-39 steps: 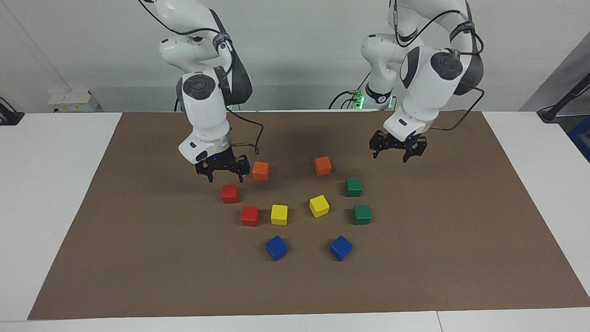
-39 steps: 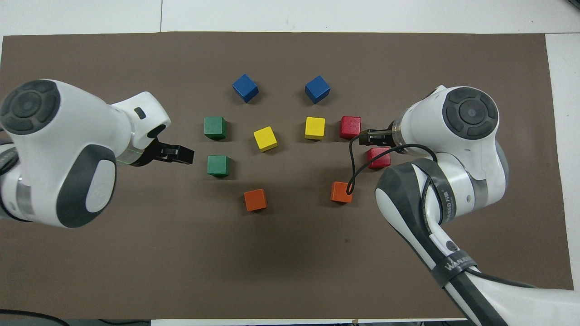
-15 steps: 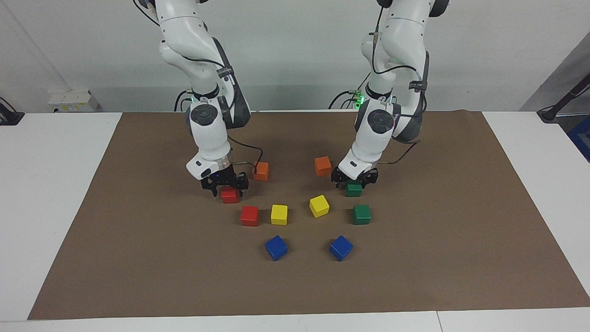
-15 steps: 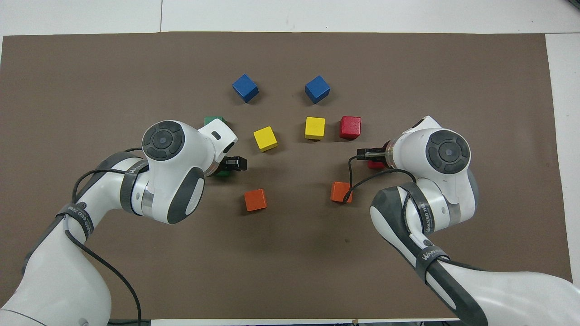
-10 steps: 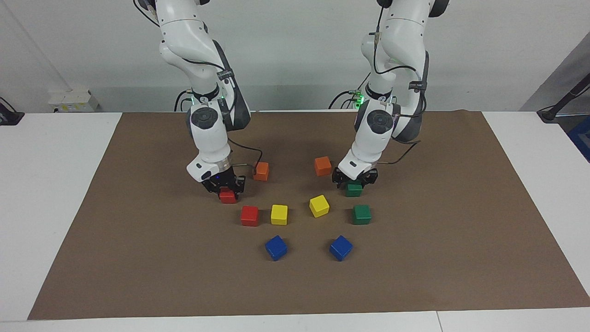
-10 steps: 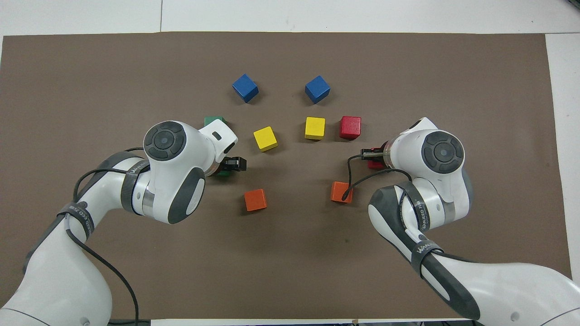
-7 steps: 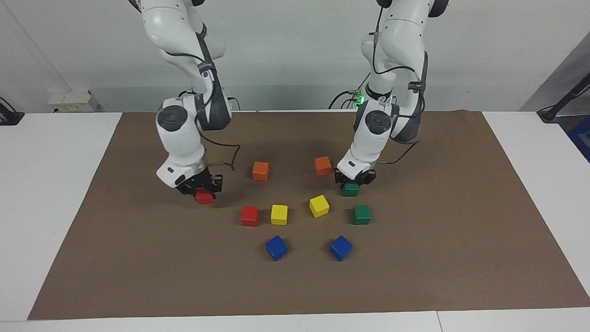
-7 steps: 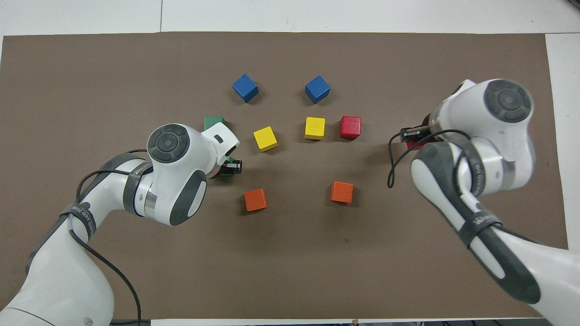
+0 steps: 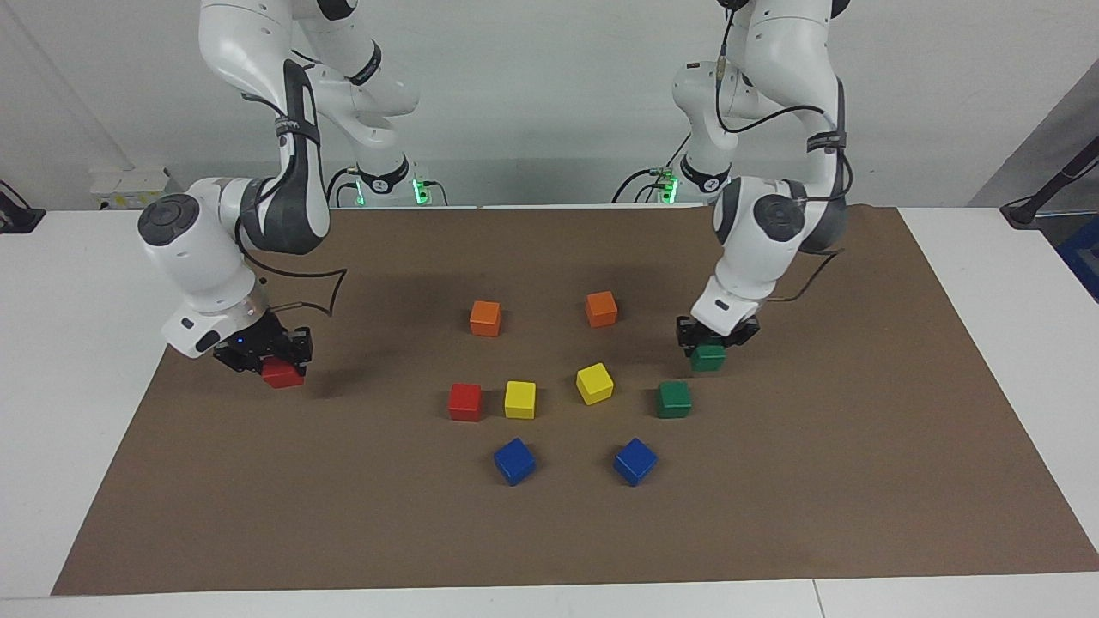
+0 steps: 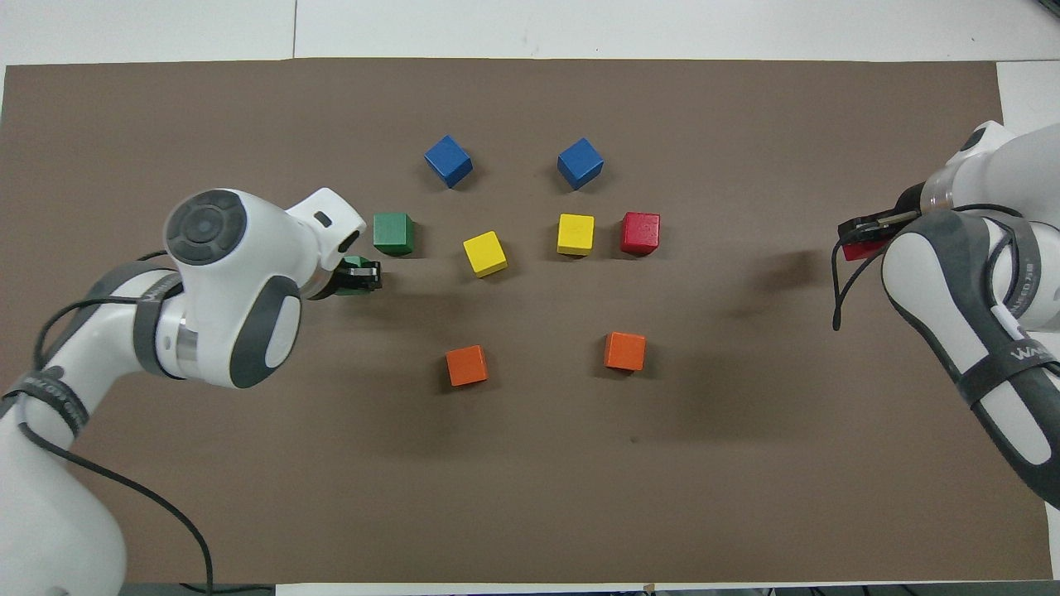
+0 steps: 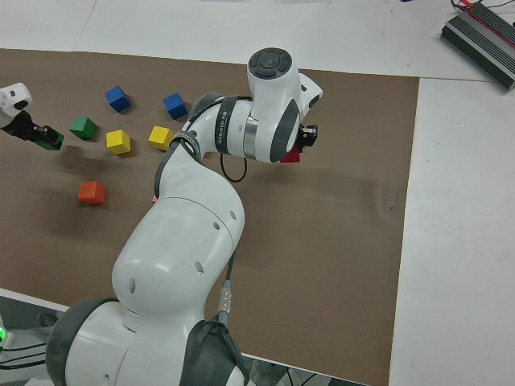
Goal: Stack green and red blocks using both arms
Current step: 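Carry the green cube outward with the left gripper while the right gripper carries red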
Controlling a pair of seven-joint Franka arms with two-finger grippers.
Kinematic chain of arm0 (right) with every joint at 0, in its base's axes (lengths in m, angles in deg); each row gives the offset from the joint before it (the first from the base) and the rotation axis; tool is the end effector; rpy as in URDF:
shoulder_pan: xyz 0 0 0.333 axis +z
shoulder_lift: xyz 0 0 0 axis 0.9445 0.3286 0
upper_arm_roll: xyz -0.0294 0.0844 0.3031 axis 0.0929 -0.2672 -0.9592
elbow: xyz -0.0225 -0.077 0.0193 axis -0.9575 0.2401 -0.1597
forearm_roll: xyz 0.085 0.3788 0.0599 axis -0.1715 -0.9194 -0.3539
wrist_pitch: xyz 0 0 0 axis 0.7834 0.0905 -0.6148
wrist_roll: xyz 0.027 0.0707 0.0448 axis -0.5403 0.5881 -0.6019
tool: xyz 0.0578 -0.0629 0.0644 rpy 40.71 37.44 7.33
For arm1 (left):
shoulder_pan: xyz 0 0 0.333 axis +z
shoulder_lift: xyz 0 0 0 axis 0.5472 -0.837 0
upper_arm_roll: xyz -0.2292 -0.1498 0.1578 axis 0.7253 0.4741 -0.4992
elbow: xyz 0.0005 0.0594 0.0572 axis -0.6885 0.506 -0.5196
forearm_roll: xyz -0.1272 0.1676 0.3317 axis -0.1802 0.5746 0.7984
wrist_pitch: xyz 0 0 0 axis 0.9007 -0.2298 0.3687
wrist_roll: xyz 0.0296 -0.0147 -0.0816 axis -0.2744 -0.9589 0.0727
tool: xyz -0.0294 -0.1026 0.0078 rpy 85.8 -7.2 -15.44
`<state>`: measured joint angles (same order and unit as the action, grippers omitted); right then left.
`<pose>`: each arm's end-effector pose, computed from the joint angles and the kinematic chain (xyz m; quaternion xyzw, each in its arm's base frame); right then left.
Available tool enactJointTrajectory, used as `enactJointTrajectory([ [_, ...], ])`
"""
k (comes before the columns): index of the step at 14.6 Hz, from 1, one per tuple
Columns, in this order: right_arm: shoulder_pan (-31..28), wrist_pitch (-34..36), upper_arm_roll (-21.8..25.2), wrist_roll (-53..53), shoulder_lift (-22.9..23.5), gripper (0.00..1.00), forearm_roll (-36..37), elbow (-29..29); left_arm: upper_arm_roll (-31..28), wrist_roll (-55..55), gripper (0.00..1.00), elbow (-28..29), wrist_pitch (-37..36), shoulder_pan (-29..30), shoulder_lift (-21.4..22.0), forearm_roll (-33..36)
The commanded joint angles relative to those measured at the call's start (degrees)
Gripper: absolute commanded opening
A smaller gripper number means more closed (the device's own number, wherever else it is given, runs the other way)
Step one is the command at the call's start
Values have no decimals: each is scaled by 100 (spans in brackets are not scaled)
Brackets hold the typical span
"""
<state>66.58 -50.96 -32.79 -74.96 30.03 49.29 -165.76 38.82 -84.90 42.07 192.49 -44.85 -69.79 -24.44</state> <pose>0.6099 -0.0605 0.3724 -0.9974 -0.0658 -0.0300 0.0033 0.5662 -0.1382 0.3618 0.9994 -0.0233 0.0121 0.0234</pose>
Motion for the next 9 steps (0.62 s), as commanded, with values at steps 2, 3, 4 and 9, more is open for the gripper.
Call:
enactJointTrajectory([
  [2, -130, -351, -69, 93, -42, 0, -127, -310, 49, 1303, 0, 137, -208, 1209, 253, 89],
  [3, -148, -368, -61, 93, -7, 0, -127, -310, 49, 1672, 0, 173, -164, 1525, 262, 89],
  [4, -157, -482, -60, 93, 28, 0, -127, -328, 40, 2137, 0, 225, -111, 1798, 262, 89],
  [9, -157, -1045, -60, 94, 178, 0, -127, -591, 40, 2950, 0, 383, 345, 2696, 140, 89],
])
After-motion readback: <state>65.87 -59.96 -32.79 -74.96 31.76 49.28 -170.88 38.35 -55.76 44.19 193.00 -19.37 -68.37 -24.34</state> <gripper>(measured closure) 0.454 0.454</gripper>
